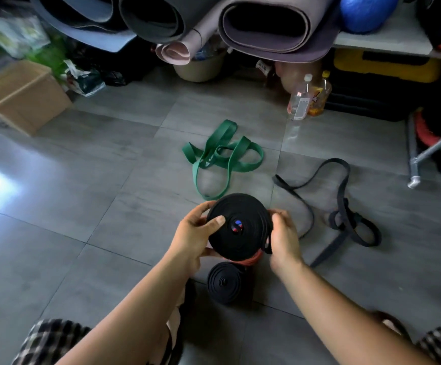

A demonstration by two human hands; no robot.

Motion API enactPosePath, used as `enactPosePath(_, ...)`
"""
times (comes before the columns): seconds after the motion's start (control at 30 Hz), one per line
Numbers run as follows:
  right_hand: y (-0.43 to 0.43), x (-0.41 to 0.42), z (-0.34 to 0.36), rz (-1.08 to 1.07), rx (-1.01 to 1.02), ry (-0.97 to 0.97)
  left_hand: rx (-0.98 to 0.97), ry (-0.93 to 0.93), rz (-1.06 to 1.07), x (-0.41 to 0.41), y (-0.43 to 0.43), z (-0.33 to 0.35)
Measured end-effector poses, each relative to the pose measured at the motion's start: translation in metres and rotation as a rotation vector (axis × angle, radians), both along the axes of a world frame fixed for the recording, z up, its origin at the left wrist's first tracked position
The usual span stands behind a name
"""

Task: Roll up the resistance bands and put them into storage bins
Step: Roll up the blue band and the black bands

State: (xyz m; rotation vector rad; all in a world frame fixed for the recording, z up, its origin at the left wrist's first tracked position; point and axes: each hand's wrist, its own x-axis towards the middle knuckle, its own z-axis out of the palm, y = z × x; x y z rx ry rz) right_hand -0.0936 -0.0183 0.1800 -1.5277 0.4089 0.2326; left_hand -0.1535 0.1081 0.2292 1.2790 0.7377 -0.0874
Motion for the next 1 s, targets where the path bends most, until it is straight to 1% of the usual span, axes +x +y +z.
enactPosePath(0.03,0.012,-0.006,-0.010,-0.016,0.001,0.027,-0.004,0.024,0.036,-0.005,0.007,-0.006)
enactPosePath(0.07,0.022,-0.013,-0.021,-0.012,-0.033,0.010,-0.008,0.046,0.073,-0.010,0.014,-0.013)
enactPosePath(0.1,0.032,-0.021,-0.029,0.025,-0.126,-0.015,-0.008,0.071,0.104,-0.015,0.022,-0.021)
enactPosePath(0.17,0.046,-0.037,-0.053,0.158,-0.383,-0.028,0.001,0.139,0.153,-0.026,0.036,-0.044)
enactPosePath(0.2,0.051,-0.046,-0.062,0.230,-0.482,0.017,0.004,0.184,0.178,-0.034,0.041,-0.060)
enactPosePath(0.27,0.052,-0.064,-0.085,0.324,-0.553,0.036,-0.026,0.288,0.229,-0.054,0.040,-0.100)
enactPosePath(0.37,0.037,-0.089,-0.123,0.520,-0.712,0.151,-0.165,0.428,0.350,-0.095,0.011,-0.163)
enactPosePath(0.43,0.026,-0.106,-0.145,0.596,-0.734,0.198,-0.200,0.522,0.404,-0.116,-0.006,-0.196)
enactPosePath(0.53,0.029,-0.124,-0.169,0.627,-0.701,0.270,-0.091,0.569,0.439,-0.119,0.001,-0.224)
enactPosePath(0.6,0.048,-0.125,-0.179,0.655,-0.647,0.283,0.049,0.550,0.382,-0.105,0.027,-0.234)
enactPosePath(0.73,0.093,-0.117,-0.199,0.689,-0.552,0.280,0.323,0.497,0.172,-0.074,0.092,-0.250)
enactPosePath(0.8,0.109,-0.112,-0.212,0.669,-0.556,0.317,0.374,0.510,0.080,-0.062,0.111,-0.260)
enactPosePath(0.83,0.113,-0.110,-0.218,0.671,-0.588,0.310,0.379,0.508,0.042,-0.057,0.116,-0.264)
enactPosePath(0.93,0.116,-0.108,-0.228,0.789,-0.758,0.261,0.361,0.518,-0.034,-0.050,0.123,-0.283)
enactPosePath(1.0,0.115,-0.108,-0.232,0.838,-0.808,0.229,0.370,0.534,-0.061,-0.050,0.125,-0.293)
